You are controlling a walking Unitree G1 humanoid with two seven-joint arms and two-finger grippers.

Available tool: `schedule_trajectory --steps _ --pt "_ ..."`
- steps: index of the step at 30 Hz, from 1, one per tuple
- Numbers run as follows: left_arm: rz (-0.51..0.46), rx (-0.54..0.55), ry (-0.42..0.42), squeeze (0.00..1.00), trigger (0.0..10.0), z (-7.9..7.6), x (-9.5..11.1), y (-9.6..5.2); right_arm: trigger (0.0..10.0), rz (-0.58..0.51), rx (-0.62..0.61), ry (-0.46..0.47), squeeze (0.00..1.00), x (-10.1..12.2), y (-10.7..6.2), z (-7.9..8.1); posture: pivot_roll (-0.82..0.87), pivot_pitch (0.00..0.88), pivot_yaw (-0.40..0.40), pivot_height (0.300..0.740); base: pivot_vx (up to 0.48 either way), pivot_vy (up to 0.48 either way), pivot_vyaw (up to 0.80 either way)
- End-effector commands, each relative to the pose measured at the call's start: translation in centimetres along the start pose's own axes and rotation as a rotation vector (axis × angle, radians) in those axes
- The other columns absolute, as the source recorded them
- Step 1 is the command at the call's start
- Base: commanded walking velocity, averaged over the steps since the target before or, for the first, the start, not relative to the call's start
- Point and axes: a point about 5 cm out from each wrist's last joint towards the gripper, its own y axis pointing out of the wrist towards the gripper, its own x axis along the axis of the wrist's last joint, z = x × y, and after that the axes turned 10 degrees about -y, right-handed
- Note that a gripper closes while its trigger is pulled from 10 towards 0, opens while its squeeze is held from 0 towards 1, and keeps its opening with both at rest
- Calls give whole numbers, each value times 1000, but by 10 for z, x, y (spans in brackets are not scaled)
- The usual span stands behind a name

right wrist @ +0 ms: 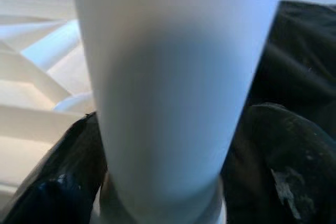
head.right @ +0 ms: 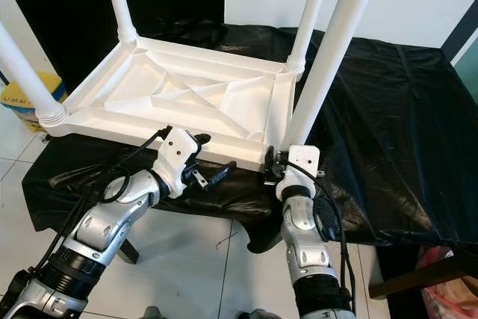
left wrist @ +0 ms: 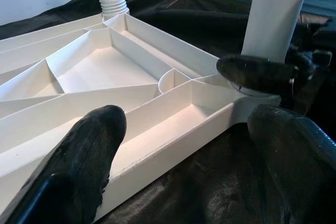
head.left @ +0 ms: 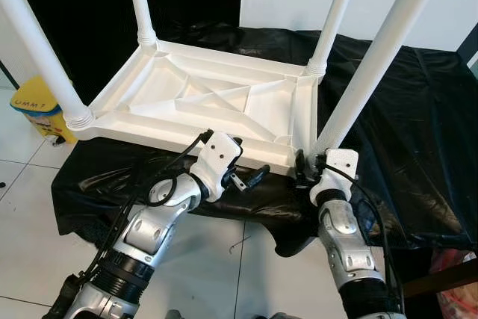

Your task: Building children table

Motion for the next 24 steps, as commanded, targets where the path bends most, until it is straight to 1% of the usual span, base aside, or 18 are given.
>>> schedule_trajectory --steps 1,4,7,8,9,11,12,13,16,20,21,24 --pt "18 -52 -4 0 10000 -5 -3 -2 10000 -13 28 7 1000 -1 -3 -2 26 68 -81 740 0 0 0" --pt "19 -52 -2 0 10000 -5 -3 -3 10000 -35 106 10 1000 1 -3 -11 25 65 -80 740 0 0 0" --pt "20 -53 -1 0 10000 -5 -3 -3 10000 -44 129 1 1000 1 -3 -14 26 64 -80 740 0 0 0" --pt "23 -56 0 0 10000 -6 -4 -3 10000 -55 231 -16 278 2 -2 -21 23 64 -79 740 0 0 0" --pt "24 -57 0 0 10000 -6 -4 -3 10000 -58 273 -20 278 2 -1 -23 21 62 -76 740 0 0 0" --pt "24 -58 0 0 10000 -6 -4 -3 10000 -58 297 -20 278 2 -1 -23 21 62 -76 740 0 0 0" --pt "24 -59 1 0 10000 -6 -4 -3 10000 -66 322 -31 0 2 1 -25 20 62 -76 740 0 0 0" --pt "23 -62 0 0 10000 -6 -4 -2 10000 -78 366 -53 0 3 3 -25 18 61 -73 740 0 0 0" --pt "23 -63 -1 0 10000 -6 -4 -2 10000 -86 398 -69 0 3 4 -26 18 61 -73 740 0 0 0" --pt "21 -74 2 0 10000 -7 -3 0 10000 -79 521 -117 0 1 17 -26 12 61 -67 740 0 0 0" --pt "21 -74 2 0 10000 -7 -3 0 10000 -79 521 -117 0 1 17 -26 12 61 -67 740 0 0 0" --pt "20 -76 6 0 10000 -6 -2 1 10000 -66 571 -131 0 -1 24 -23 12 59 -68 740 0 0 0"
